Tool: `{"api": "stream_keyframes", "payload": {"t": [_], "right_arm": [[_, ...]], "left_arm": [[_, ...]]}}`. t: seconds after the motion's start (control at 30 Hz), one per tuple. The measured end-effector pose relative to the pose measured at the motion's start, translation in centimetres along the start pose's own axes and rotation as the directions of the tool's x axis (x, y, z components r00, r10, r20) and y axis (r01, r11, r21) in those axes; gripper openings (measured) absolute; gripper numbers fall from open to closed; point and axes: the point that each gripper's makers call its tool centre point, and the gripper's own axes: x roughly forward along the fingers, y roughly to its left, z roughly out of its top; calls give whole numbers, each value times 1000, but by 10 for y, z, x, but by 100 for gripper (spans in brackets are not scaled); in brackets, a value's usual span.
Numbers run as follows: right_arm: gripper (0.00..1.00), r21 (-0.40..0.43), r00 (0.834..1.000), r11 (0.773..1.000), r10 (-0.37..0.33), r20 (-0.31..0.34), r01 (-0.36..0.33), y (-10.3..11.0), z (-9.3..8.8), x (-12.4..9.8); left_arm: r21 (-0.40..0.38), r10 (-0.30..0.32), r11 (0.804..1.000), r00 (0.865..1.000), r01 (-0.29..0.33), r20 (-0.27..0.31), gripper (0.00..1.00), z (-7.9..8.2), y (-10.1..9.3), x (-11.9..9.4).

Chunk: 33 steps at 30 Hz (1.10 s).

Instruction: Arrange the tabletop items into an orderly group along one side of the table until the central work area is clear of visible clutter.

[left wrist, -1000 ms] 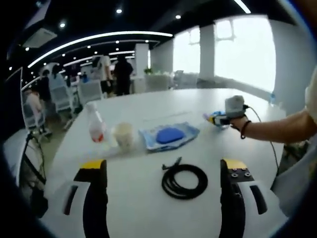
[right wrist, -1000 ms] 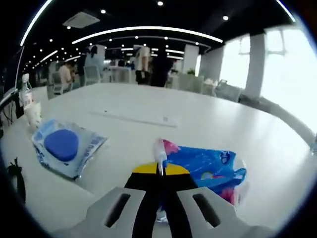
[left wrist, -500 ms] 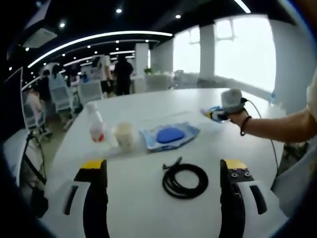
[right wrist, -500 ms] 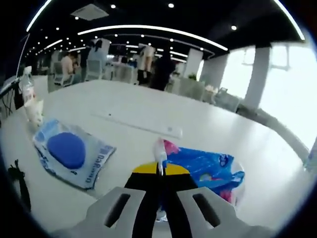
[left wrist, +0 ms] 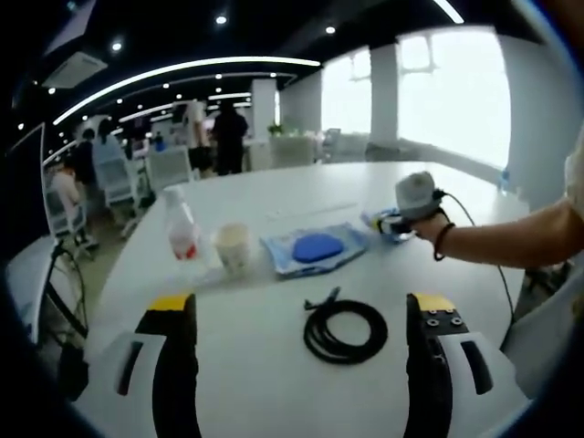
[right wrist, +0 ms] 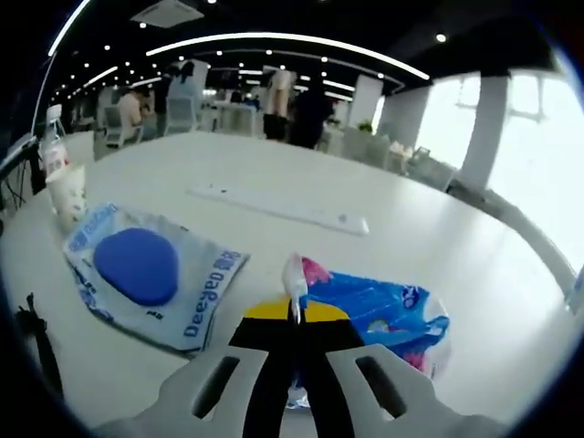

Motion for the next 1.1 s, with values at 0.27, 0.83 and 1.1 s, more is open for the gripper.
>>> {"api": "stream_keyframes", "payload": {"t": [0.27,0.83,1.1], "right_arm": [[10,22,999,999,43,-17,-43,7,-9,2],[61,212,991,969,116,67,-128,15,27,-23],[82,220,972,948,215,92,-230,34,37,-38]], "left_arm": [[5,0,1000,1000,0,-17,93,-3,0,1],[7,0,1000,999,0,-37,99,-6,-1,0],[6,-3,1000,999,4,-47,99,-7,-1,-1]]}}
